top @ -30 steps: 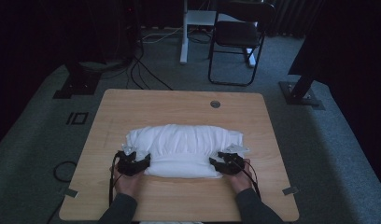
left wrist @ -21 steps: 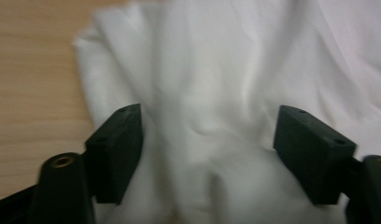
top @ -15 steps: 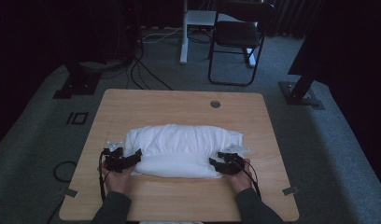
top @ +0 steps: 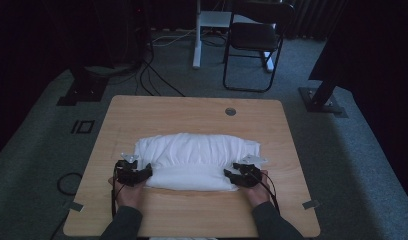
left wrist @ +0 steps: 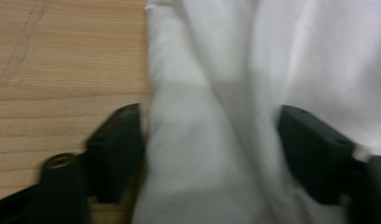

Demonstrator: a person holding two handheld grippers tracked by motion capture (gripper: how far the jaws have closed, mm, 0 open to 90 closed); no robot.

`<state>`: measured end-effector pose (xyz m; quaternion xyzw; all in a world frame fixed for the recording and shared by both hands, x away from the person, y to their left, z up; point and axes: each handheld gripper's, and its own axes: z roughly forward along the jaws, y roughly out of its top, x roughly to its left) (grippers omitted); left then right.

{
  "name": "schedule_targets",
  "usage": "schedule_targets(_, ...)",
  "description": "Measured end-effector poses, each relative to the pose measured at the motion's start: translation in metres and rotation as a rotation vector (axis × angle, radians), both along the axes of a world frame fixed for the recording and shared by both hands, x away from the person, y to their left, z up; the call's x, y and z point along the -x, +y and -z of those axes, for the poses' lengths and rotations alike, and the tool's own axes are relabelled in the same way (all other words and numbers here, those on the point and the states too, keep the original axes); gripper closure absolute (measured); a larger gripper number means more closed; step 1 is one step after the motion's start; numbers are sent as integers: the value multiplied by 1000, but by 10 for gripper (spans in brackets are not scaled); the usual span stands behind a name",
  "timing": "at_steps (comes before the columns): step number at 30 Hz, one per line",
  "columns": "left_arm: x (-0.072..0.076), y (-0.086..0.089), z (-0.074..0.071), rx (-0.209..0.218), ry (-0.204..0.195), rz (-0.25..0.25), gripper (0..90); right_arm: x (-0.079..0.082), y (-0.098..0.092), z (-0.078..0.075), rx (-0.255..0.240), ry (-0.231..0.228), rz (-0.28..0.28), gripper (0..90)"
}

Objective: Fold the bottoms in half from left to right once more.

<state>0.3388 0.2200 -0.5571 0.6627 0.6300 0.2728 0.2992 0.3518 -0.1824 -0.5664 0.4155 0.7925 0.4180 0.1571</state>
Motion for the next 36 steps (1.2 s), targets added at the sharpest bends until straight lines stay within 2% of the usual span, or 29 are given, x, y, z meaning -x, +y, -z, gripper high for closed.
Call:
schedule_targets(1,1,0,0,7,-8,0,448,0,0,0,-2,0,0,469)
schedule_targets(2,1,0,0,16,-14,5,448,0,0,0,-2,0,0,469)
schedule_targets(4,1,1,-1,44,-14,24,583,0,0,0,-4,2,-2,469)
schedule_targets(5,1,1,-1,67,-15,31,647,0,0,0,-2,0,-3,468)
schedule_targets(6,1,3,0,98,-14,36,768,0,0,0,-4,1,-2,468)
schedule_targets(7,0,4,0,132,-12,43,768,0,0,0,-4,1,-2,468)
schedule_targets(8,-1,6,1,166,-13,49,848,0,0,0,-5,1,-2,468)
schedule_targets(10,-1,9,0,204,-30,57,854,0,0,0,-5,2,-3,466)
schedule_targets(12,2,13,-5,248,-73,80,859,0,0,-2,1,2,-7,453)
schedule_targets(14,6,17,-14,268,-113,107,860,0,0,-7,20,-2,-5,434)
schedule_targets(16,8,19,-24,283,-155,127,860,2,3,-17,55,-29,-2,432)
schedule_targets(17,8,19,-27,289,-167,134,860,4,6,-26,59,-63,-7,431)
schedule_targets(20,8,19,-36,309,-199,144,859,6,18,-46,28,-115,-24,431)
schedule_targets(22,7,18,-41,316,-216,151,859,3,30,-56,-6,-119,-42,430)
schedule_targets(24,6,16,-46,319,-234,164,860,-2,46,-60,-14,-117,-58,433)
schedule_targets(26,7,14,-52,321,-251,178,860,-7,62,-59,4,-114,-75,446)
schedule_targets(27,7,13,-55,320,-261,187,861,-11,69,-56,28,-106,-78,453)
schedule_targets(30,8,11,-66,331,-293,204,861,-23,87,-38,92,-37,-85,466)
schedule_targets(32,9,8,-73,324,-315,229,861,-30,94,-23,129,-1,-102,478)
schedule_targets(34,8,4,-80,313,-332,246,861,-34,94,-18,90,8,-106,486)
schedule_targets(36,7,1,-86,313,-342,262,861,-36,95,-17,89,11,-111,491)
